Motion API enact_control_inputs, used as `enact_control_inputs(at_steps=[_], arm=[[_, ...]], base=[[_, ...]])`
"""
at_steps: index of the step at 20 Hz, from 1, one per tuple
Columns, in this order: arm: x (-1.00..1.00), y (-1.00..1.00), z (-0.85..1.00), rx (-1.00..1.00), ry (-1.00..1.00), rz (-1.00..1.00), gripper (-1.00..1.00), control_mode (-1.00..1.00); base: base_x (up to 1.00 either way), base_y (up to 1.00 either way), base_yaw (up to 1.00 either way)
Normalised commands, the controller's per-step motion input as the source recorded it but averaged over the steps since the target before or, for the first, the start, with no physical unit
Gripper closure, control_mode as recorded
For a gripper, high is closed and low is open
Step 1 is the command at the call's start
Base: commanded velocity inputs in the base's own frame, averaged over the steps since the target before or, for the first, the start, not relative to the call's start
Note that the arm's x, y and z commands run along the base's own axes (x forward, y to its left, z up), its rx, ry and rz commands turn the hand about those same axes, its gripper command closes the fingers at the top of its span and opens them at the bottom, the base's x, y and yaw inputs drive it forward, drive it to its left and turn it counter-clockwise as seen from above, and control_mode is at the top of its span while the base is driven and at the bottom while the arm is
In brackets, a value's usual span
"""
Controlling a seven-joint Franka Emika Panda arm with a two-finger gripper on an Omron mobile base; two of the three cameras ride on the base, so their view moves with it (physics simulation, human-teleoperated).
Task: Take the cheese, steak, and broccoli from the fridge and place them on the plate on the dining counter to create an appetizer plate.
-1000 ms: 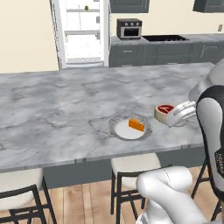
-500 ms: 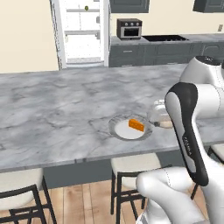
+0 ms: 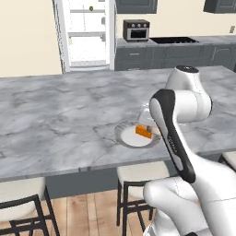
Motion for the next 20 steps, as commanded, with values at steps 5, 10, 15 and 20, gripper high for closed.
enact_control_inputs(at_steps=[5, 10, 15, 20], arm=[[0.99, 0.0, -0.34, 0.03, 0.17, -0.09, 1.0, -1.0], [0.99, 0.05, -0.48, 0.01, 0.21, -0.01, 1.0, -1.0], [0.87, 0.2, -0.49, 0.0, 0.02, -0.01, 1.0, -1.0], [0.82, 0.09, -0.62, 0.0, 0.0, -0.02, 1.0, -1.0]], base=[[0.0, 0.0, 0.0], [0.0, 0.0, 0.0], [0.0, 0.0, 0.0], [0.0, 0.0, 0.0]])
